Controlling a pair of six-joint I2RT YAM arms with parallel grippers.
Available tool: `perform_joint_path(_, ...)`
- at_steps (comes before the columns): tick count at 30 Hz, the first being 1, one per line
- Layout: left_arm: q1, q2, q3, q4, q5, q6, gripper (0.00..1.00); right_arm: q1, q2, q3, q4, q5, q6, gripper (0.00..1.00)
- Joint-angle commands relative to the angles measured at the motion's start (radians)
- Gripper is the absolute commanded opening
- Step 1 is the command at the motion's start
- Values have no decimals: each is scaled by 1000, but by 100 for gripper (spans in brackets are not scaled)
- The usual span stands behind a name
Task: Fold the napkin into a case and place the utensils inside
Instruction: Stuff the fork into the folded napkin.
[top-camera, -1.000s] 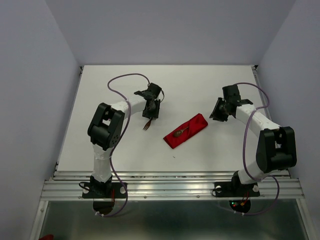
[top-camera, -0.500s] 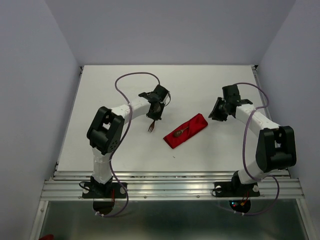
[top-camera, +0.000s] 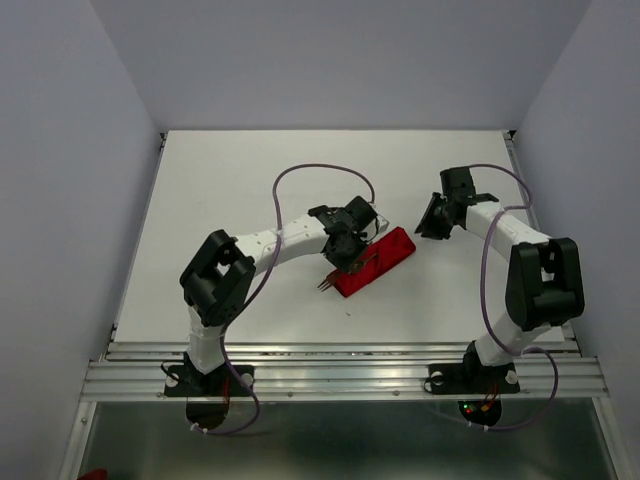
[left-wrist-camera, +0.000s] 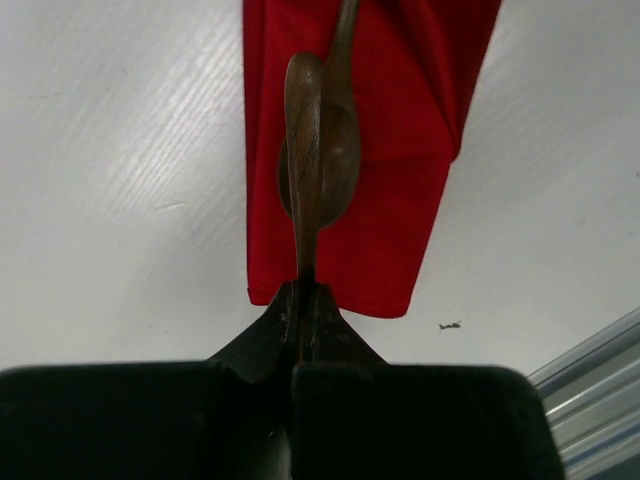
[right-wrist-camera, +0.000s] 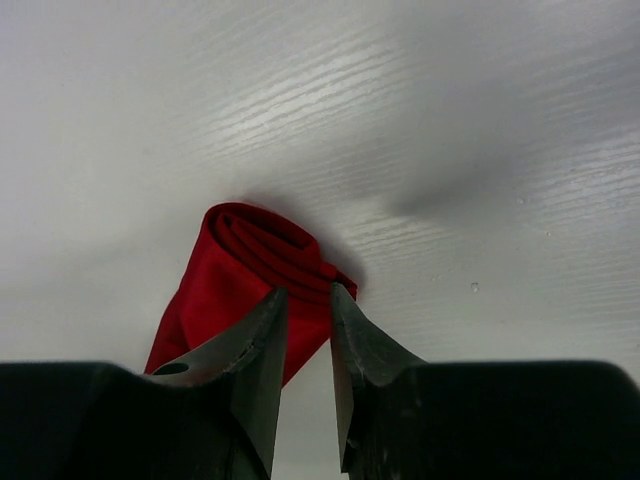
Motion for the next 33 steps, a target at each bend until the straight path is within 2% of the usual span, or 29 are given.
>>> perform_joint_path(1,-33,-73,-8,-43,38,54,0,7,25,77,30,66,42,27)
perform_joint_path(7,-59,-53,-5,-46,60,79,0,7,113,121,26,125,89,20)
perform_joint_path(14,-70,-22,-19,-51,61,92,0,7,203,149,37,94,100,19)
perform_joint_path(33,-88,84,78,-81,38,92,0,7,174,48,120,2,86,19)
